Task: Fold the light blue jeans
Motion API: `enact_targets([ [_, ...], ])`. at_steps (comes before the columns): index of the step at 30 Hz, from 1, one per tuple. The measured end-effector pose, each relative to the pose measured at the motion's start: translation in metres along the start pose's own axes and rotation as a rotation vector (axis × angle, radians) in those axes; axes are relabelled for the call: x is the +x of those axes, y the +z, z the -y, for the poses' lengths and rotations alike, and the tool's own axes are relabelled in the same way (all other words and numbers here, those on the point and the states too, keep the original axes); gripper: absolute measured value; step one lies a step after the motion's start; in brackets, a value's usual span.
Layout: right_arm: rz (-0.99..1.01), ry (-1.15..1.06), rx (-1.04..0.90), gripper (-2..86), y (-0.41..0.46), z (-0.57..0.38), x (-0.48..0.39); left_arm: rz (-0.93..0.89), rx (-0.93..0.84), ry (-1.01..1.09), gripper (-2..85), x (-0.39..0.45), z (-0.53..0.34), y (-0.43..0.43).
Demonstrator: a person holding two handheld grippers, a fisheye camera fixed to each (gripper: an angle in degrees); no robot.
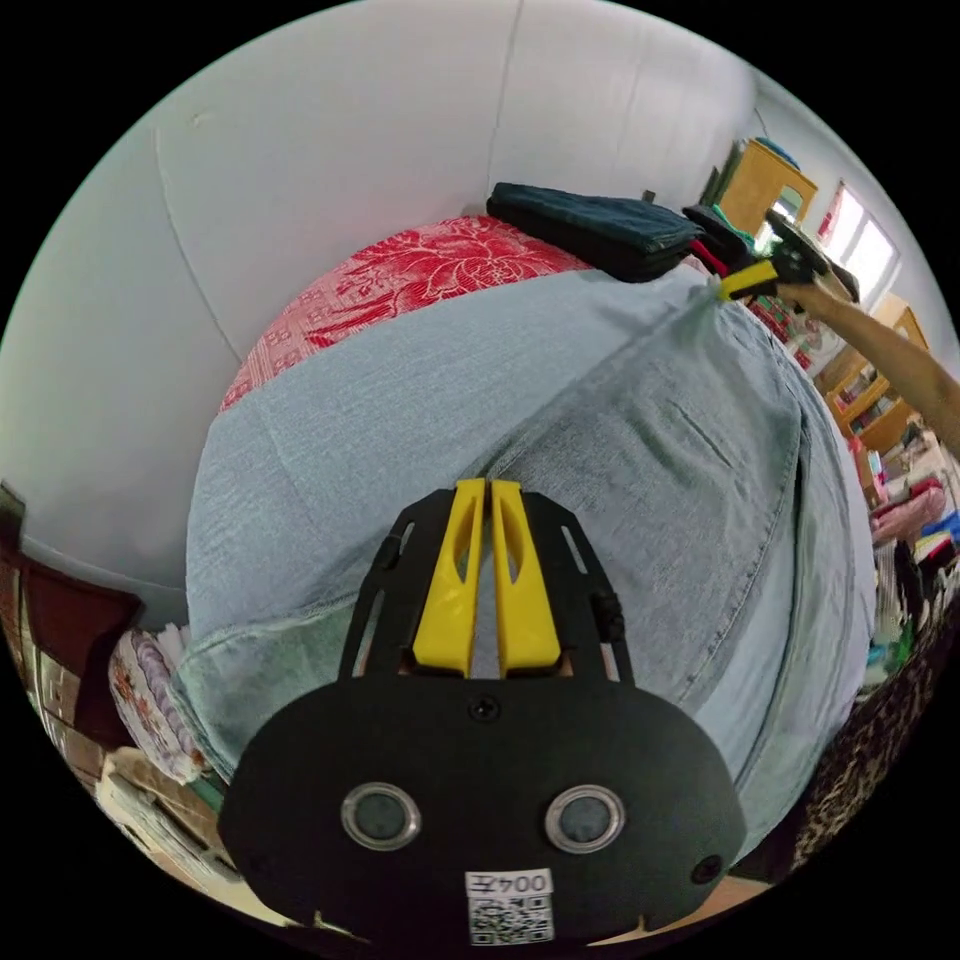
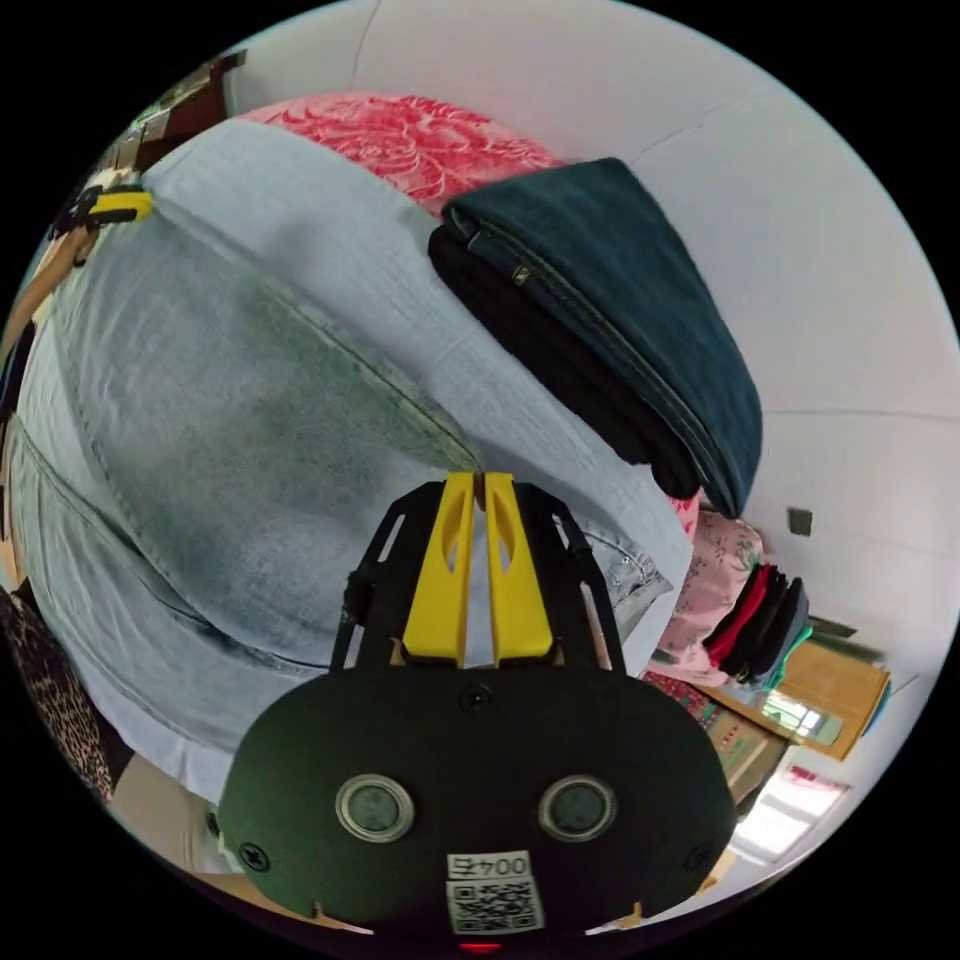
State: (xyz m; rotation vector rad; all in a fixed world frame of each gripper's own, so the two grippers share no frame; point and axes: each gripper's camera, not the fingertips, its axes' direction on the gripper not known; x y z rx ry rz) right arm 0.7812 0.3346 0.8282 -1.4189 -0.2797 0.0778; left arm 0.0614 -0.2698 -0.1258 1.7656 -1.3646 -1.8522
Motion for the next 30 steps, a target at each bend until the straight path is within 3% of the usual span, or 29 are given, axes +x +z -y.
enact_targets([
  [3,-0.019,0.070,0.055,2.5,-0.033,-0.041,-0.006,0.056,0.041,-0.010,1.0,0.025,-0.005,-0.035],
  [7,0.000,0.154,0.136,2.3,-0.070,-0.102,-0.013,-0.048,0.120,0.020,1.0,0.061,-0.031,-0.108],
  [13,0.076,0.320,0.240,2.2,-0.112,-0.217,-0.035,-0.092,0.101,0.090,0.9,0.151,-0.089,-0.179],
  [21,0.166,0.503,0.288,2.5,-0.128,-0.356,-0.071,-0.096,0.003,0.066,0.9,0.248,-0.164,-0.187],
  [30,0.301,0.640,0.312,2.8,-0.120,-0.446,-0.065,-0.139,-0.172,0.059,1.1,0.314,-0.202,-0.162],
])
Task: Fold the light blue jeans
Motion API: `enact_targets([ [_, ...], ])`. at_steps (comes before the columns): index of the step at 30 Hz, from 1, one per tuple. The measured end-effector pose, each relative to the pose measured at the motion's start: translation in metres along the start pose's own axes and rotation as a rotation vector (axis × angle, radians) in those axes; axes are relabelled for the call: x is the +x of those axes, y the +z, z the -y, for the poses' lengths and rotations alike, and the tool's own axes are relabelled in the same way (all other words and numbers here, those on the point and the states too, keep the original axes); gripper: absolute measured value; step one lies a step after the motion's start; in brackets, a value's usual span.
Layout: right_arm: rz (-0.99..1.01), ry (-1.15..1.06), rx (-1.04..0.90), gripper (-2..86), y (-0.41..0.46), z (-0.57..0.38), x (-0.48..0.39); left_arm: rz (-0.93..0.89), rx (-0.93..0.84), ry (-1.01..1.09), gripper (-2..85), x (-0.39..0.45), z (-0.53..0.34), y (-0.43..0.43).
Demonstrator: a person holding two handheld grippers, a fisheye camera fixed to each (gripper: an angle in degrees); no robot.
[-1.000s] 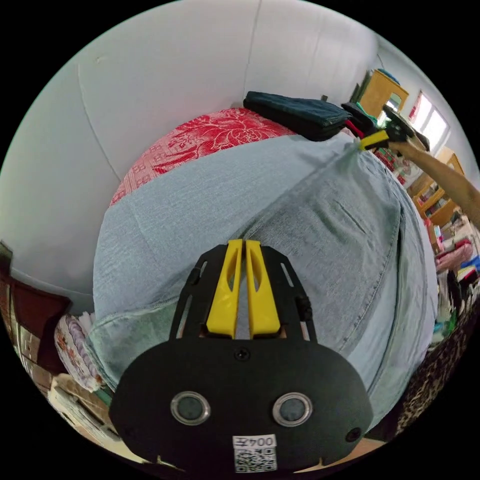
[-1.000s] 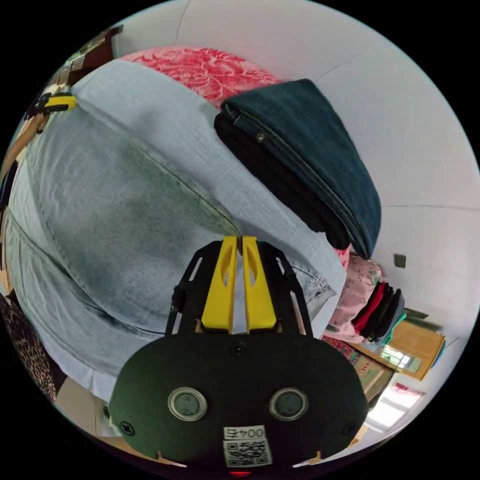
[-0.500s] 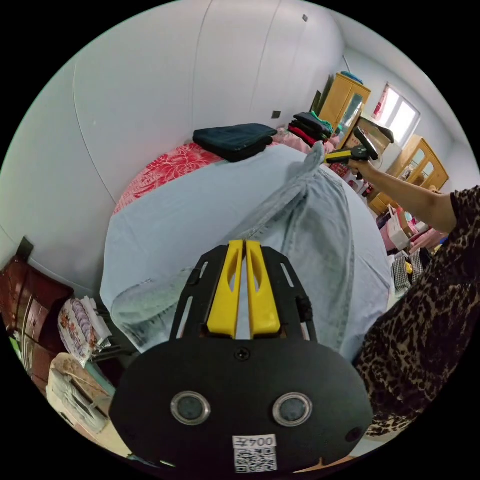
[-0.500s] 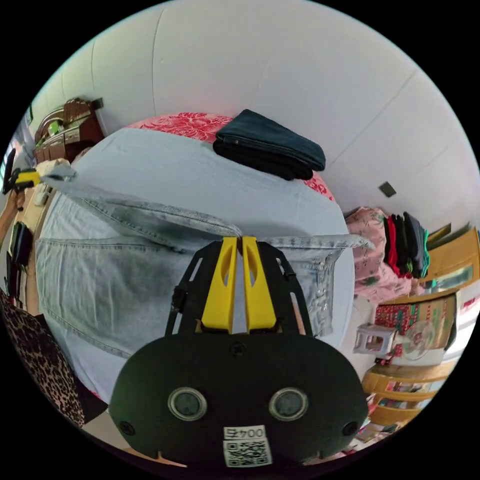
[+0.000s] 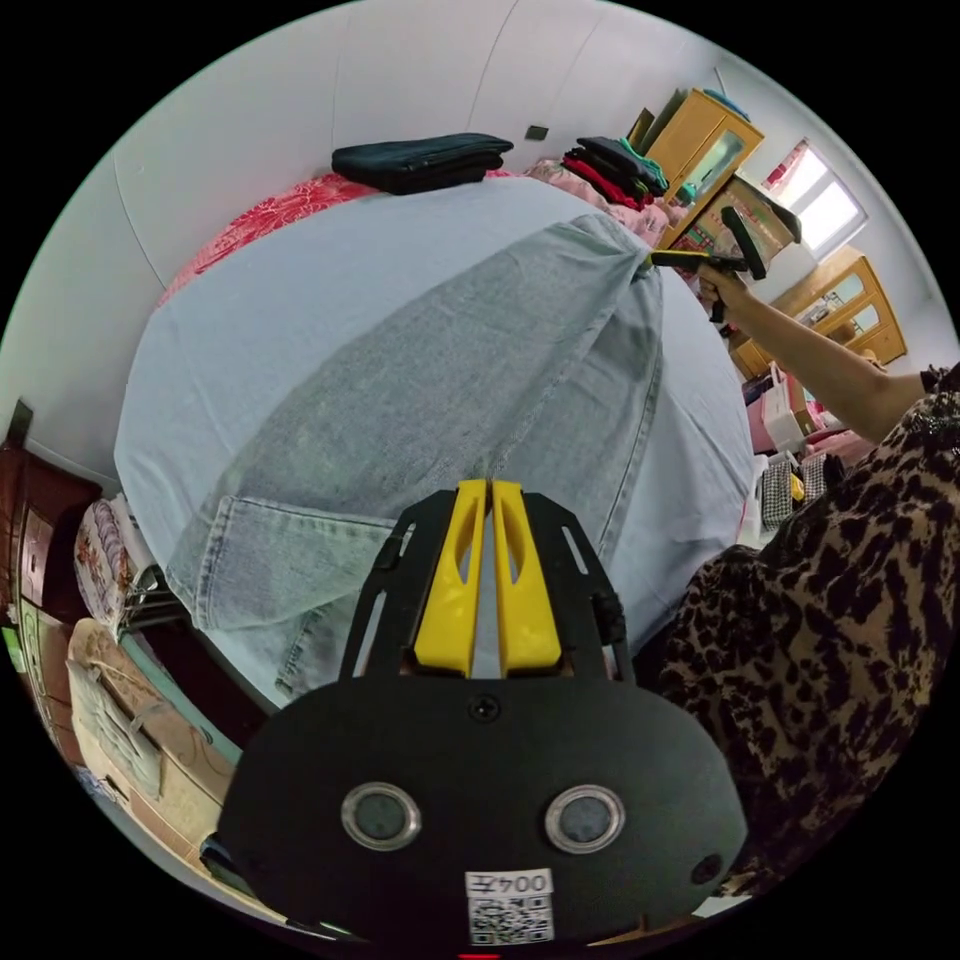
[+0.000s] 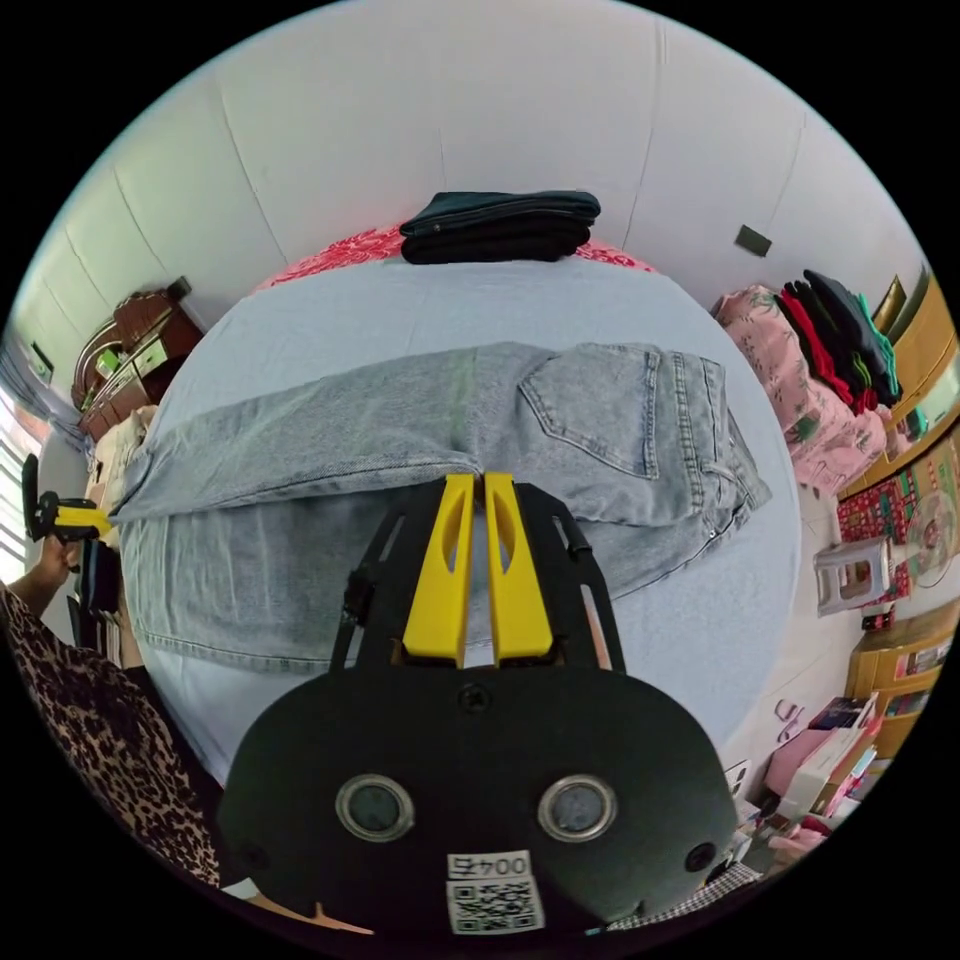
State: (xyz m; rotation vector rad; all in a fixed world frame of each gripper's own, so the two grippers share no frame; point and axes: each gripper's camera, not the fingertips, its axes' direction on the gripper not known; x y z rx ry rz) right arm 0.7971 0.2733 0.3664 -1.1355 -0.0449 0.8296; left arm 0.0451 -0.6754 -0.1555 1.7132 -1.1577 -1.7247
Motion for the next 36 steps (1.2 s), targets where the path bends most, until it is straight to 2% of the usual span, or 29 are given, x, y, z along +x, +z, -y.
enact_targets([
  [15,0.021,-0.032,-0.036,2.4,-0.071,-0.047,0.076,-0.041,-0.126,0.041,1.0,0.068,-0.007,0.017],
  [25,0.048,-0.025,-0.092,3.6,-0.099,-0.058,0.129,-0.132,-0.205,-0.024,0.9,0.095,-0.013,0.050],
  [28,0.145,0.033,-0.077,5.1,-0.110,-0.063,0.155,-0.139,-0.247,-0.053,0.8,0.097,-0.012,0.067],
  [32,0.416,0.185,0.034,9.5,-0.136,-0.069,0.213,-0.158,-0.268,-0.108,0.8,0.096,-0.009,0.081],
  [36,0.447,0.479,0.135,11.7,-0.149,-0.074,0.285,-0.168,-0.287,-0.134,0.9,0.096,-0.003,0.088],
])
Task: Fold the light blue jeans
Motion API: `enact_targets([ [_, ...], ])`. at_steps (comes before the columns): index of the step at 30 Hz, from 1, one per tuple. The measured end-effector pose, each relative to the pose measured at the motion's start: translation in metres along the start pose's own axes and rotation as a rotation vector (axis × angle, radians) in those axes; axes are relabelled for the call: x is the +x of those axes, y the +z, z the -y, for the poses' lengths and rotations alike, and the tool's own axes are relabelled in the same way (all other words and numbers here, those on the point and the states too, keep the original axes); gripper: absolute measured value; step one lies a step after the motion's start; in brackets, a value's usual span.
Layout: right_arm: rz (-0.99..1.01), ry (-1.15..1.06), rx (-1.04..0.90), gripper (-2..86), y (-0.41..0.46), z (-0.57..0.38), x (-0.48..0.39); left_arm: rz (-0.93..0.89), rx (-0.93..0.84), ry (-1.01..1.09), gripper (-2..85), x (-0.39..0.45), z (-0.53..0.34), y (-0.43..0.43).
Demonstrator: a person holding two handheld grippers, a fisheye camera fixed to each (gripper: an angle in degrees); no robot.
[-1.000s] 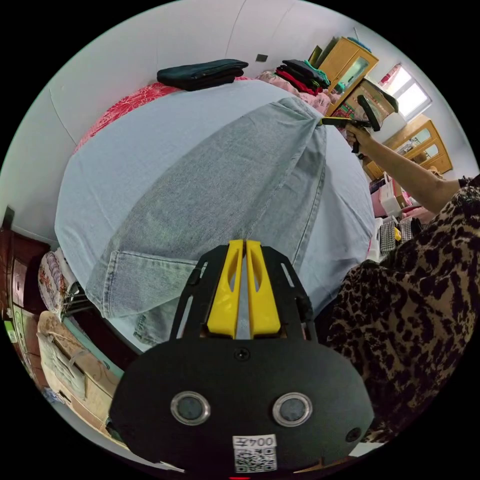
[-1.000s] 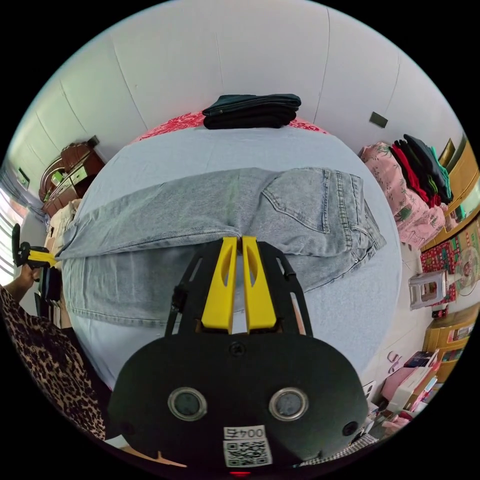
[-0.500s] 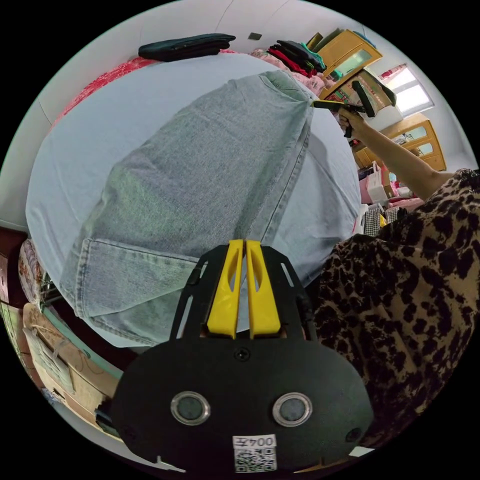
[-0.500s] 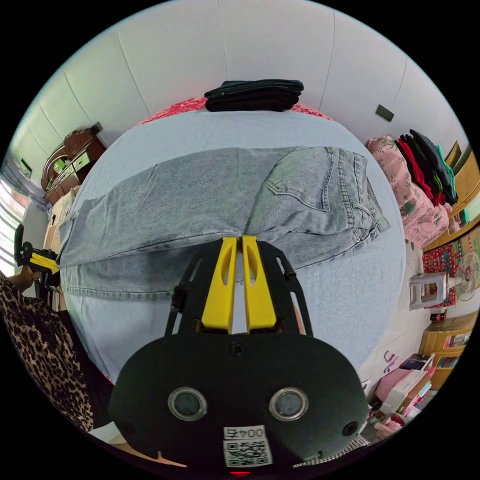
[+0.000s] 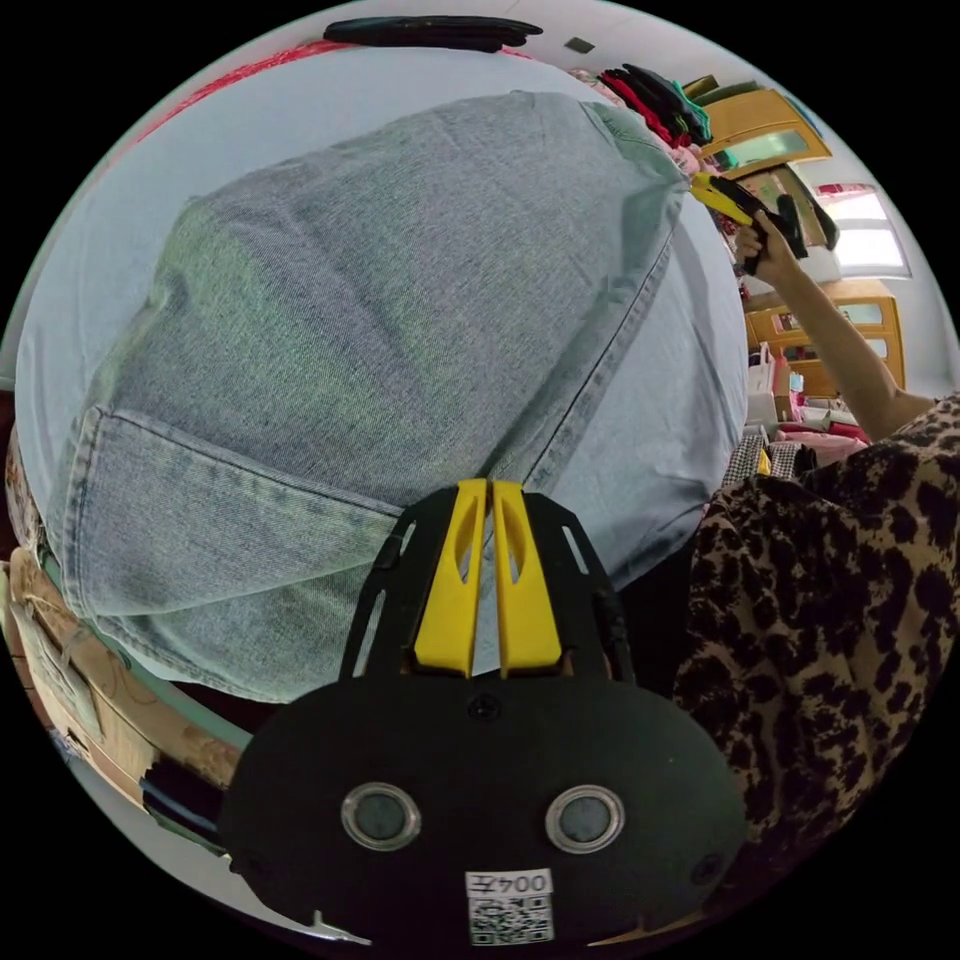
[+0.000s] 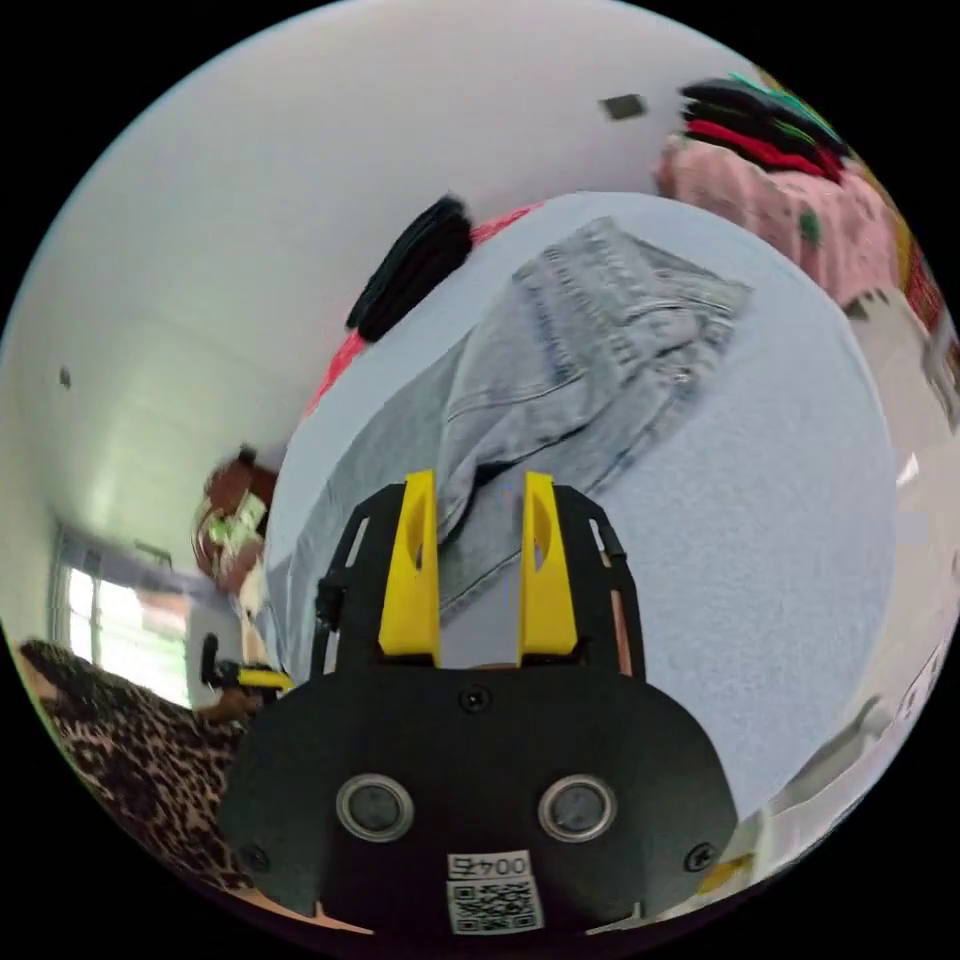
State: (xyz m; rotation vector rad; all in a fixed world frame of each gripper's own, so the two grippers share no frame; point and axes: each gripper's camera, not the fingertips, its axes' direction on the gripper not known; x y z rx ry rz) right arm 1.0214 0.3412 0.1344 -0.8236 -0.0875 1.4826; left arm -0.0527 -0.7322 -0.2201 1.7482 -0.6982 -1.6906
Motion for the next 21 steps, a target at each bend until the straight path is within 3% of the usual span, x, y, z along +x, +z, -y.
enact_targets([
  [3,0.143,0.205,0.176,11.4,-0.030,0.016,0.049,-0.014,-0.005,-0.014,0.9,0.001,0.003,-0.001],
  [5,0.133,0.257,0.209,11.5,-0.039,0.028,0.068,-0.026,-0.004,-0.031,0.9,0.000,0.005,-0.001],
  [11,0.143,0.399,0.181,11.6,-0.043,0.070,0.105,-0.023,-0.007,-0.077,0.9,0.005,0.010,-0.002],
  [21,0.158,0.447,0.087,9.0,-0.020,0.112,0.112,-0.025,-0.024,-0.112,1.1,0.011,0.020,-0.004],
])
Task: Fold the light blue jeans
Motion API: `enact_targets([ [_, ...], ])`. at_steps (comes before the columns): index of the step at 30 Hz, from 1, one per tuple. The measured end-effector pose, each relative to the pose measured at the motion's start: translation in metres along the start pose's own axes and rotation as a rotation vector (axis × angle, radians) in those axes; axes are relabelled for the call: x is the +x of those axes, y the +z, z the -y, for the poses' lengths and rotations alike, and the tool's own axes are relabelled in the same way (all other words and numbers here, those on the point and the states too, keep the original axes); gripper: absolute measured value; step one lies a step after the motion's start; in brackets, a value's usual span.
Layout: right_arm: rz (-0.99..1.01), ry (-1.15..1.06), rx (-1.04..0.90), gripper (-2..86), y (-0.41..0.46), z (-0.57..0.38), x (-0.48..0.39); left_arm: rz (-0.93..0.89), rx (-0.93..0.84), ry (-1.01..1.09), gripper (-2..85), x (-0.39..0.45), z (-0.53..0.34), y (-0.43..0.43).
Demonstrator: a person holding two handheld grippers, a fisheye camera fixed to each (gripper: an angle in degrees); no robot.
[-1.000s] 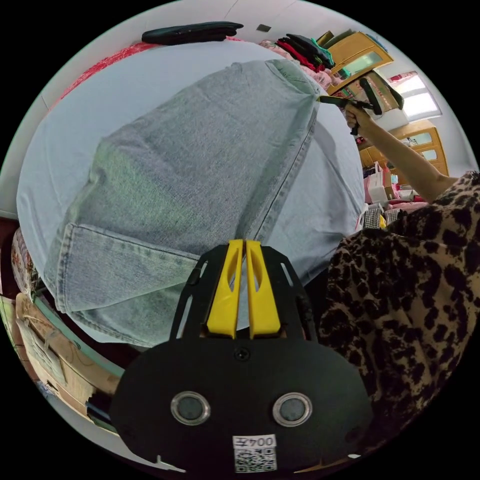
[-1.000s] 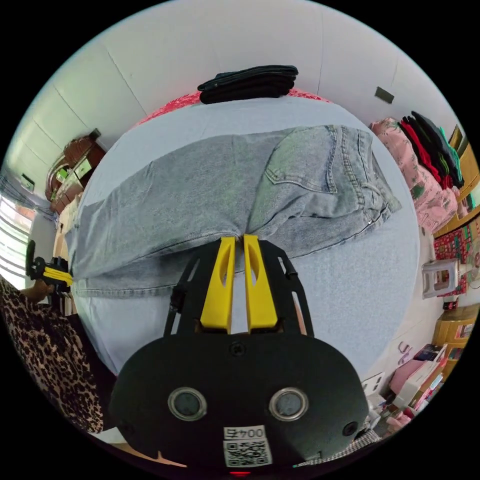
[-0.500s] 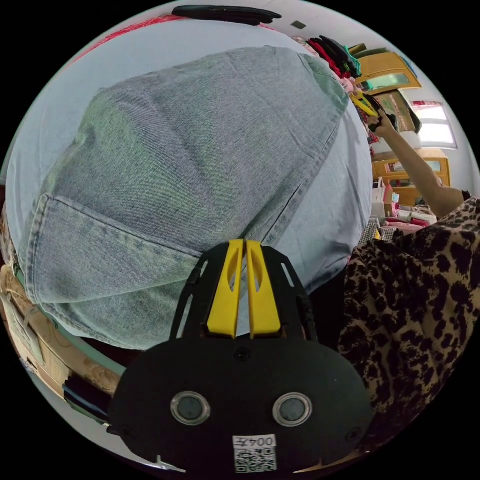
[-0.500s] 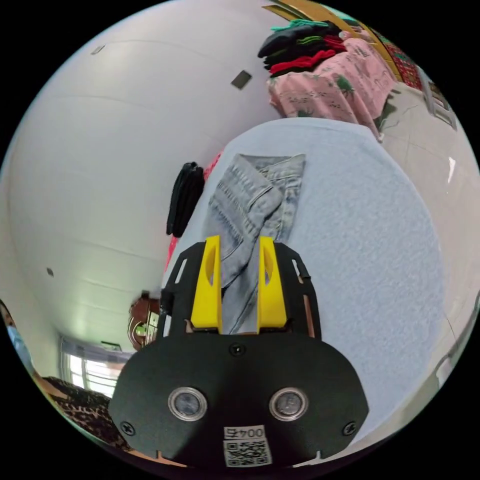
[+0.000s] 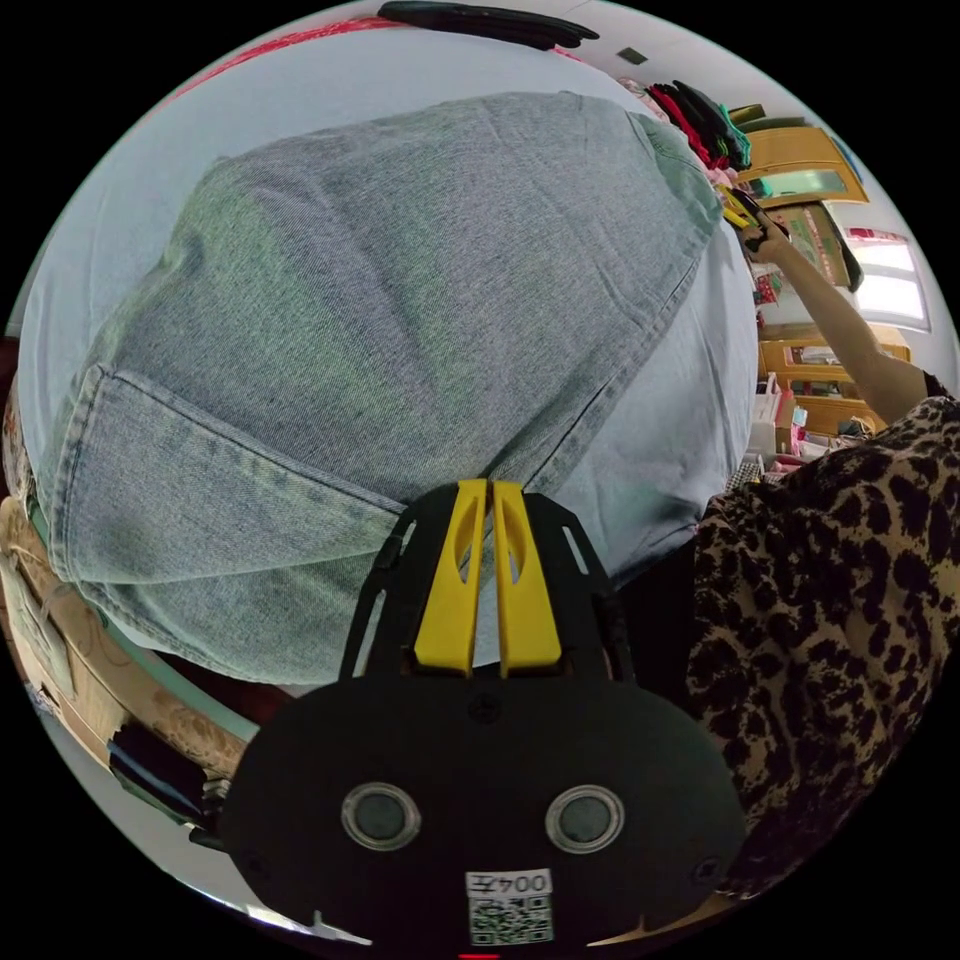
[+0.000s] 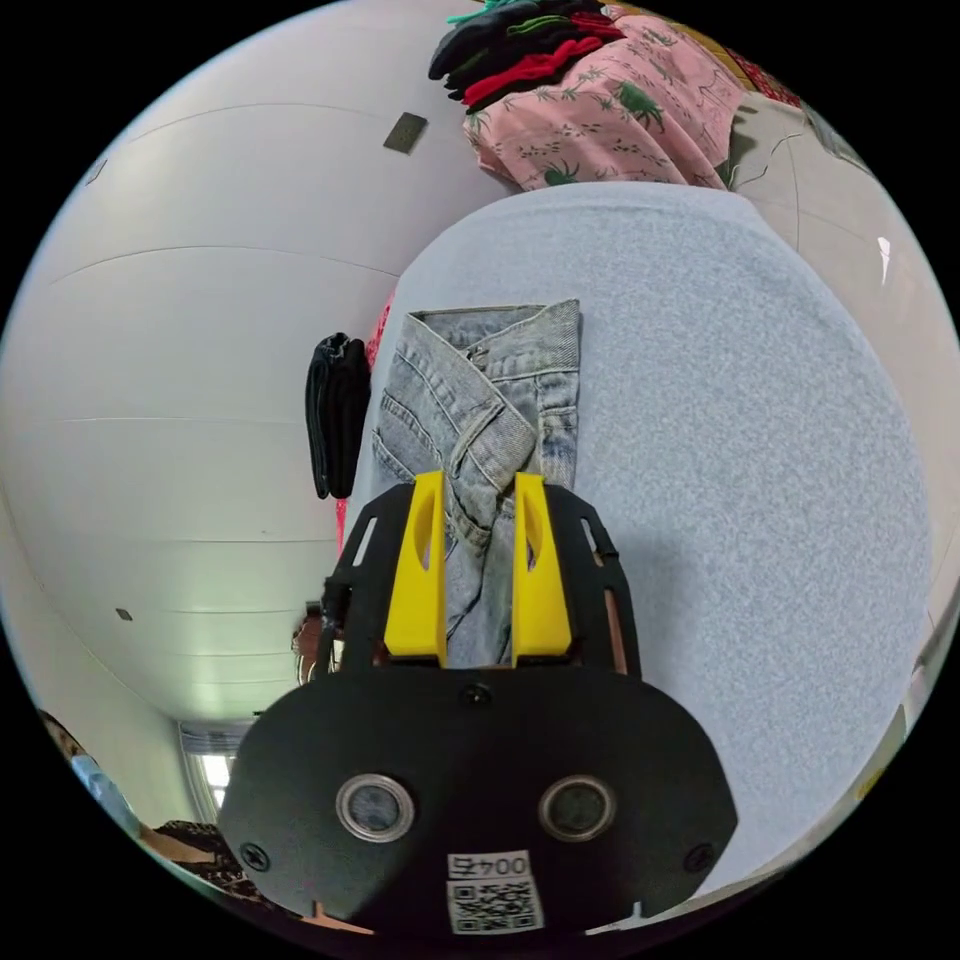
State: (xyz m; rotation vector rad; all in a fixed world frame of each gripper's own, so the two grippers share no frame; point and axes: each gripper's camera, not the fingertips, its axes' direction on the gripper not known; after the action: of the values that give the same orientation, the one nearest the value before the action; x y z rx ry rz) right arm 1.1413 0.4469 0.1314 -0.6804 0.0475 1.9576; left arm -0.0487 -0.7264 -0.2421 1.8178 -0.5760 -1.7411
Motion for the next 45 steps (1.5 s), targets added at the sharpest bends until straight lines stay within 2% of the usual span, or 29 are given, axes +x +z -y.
enact_targets([
  [4,-0.113,-0.024,-0.017,5.6,0.008,0.007,-0.014,0.001,-0.006,-0.008,1.1,0.002,0.003,-0.001],
  [9,-0.396,-0.275,0.032,4.5,0.003,0.013,-0.068,0.002,-0.005,-0.011,1.0,0.004,0.004,-0.001],
  [11,-0.452,-0.313,-0.001,4.4,0.008,0.019,-0.074,-0.003,-0.003,-0.011,1.0,0.003,0.004,-0.001],
  [15,-0.526,-0.341,-0.082,4.4,0.037,0.023,-0.068,-0.005,-0.002,-0.012,1.0,0.004,0.005,0.000],
  [29,-0.756,-0.450,-0.131,4.5,0.149,-0.007,-0.041,0.076,-0.018,0.025,0.8,0.012,0.005,0.002],
  [31,-0.790,-0.477,-0.139,4.9,0.166,-0.013,-0.038,0.075,-0.014,0.025,0.8,0.010,0.004,0.003],
  [35,-0.939,-0.450,-0.144,13.3,0.190,-0.020,-0.026,0.072,-0.007,0.023,0.8,0.007,0.001,0.005],
  [38,-0.867,-0.425,-0.083,12.3,0.188,-0.039,-0.021,0.076,-0.002,0.024,0.8,0.004,-0.002,0.006],
  [41,-0.723,-0.541,-0.030,10.6,0.203,-0.091,-0.029,0.069,0.012,0.020,0.8,-0.001,-0.007,0.008],
  [45,-0.592,-0.667,-0.181,8.6,0.274,-0.177,-0.009,0.065,0.024,0.021,0.7,-0.007,-0.013,0.011],
])
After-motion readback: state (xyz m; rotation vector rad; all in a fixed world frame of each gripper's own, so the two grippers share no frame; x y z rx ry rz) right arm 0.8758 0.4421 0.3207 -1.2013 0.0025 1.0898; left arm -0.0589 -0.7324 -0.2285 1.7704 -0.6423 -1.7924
